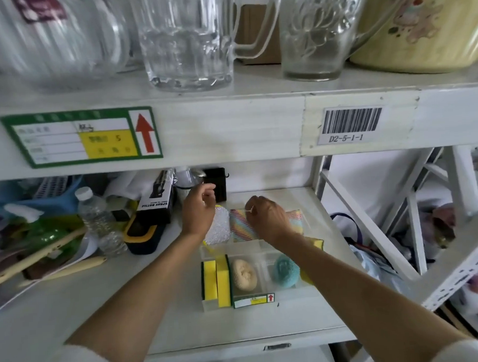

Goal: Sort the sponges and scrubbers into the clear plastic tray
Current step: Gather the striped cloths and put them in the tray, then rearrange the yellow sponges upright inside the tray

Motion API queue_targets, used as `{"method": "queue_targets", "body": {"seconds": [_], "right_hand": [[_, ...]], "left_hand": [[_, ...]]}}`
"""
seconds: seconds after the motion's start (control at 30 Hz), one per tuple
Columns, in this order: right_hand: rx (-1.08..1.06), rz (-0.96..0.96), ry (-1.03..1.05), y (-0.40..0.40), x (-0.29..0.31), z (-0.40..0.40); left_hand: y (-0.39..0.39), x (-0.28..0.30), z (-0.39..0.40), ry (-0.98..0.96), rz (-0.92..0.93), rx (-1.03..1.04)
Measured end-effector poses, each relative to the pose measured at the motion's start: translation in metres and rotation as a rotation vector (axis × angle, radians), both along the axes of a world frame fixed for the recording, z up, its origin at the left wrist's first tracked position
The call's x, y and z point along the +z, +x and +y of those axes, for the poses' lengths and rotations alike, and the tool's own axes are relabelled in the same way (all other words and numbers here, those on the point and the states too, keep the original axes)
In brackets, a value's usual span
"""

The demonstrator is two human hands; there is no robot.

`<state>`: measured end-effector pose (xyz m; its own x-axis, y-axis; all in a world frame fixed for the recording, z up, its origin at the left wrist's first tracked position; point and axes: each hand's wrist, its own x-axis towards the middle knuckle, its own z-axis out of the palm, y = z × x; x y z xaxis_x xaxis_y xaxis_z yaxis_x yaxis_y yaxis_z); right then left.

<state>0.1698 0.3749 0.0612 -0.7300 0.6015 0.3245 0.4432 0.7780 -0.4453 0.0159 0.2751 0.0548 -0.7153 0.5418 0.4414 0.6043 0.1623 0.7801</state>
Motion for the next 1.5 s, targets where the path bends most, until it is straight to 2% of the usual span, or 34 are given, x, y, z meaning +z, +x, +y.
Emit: {"method": "queue_targets", "body": {"seconds": [0.1, 0.2, 0.27, 0.5, 0.63, 0.77, 1.07, 1.17, 1.3, 1.5], "right_hand": [[0.137, -0.143, -0.148, -0.007, -0.005, -0.024], [0.295, -0.304, -0.472, -0.007, -0.006, -0.041], [0.321, -0.314, -0.621, -0.004, -0.011, -0.046], [0.417, -0.439, -0.726, 0.019, -0.009, -0.057], [0.440, -0.529, -0.570, 0.031, -0.016, -0.068], [0.451, -0.536, -0.406, 0.041, -0.031, -0.083], [0.392, -0.320, -0.039, 0.049, -0.052, -0.099], [0.375, -0.229, -0.051, 0.048, -0.048, -0.099], [0.349, -0.149, -0.187, 0.041, -0.036, -0.098], [0.356, -0.169, -0.273, 0.025, -0.027, -0.090]], "left_hand": [[0.005, -0.010, -0.021, 0.025, -0.064, -0.029], [0.011, -0.017, -0.047, 0.045, -0.148, -0.110], [0.015, -0.023, -0.065, 0.005, -0.155, -0.136], [0.029, -0.048, -0.119, -0.272, -0.132, -0.306], [0.039, -0.057, -0.138, -0.365, -0.231, -0.414], [0.044, -0.059, -0.144, -0.426, -0.324, -0.476], [0.053, -0.049, -0.149, -0.458, -0.292, -0.480], [0.053, -0.047, -0.150, -0.434, -0.319, -0.460], [0.048, -0.041, -0.150, -0.432, -0.337, -0.458], [0.045, -0.034, -0.145, -0.440, -0.361, -0.454]]}}
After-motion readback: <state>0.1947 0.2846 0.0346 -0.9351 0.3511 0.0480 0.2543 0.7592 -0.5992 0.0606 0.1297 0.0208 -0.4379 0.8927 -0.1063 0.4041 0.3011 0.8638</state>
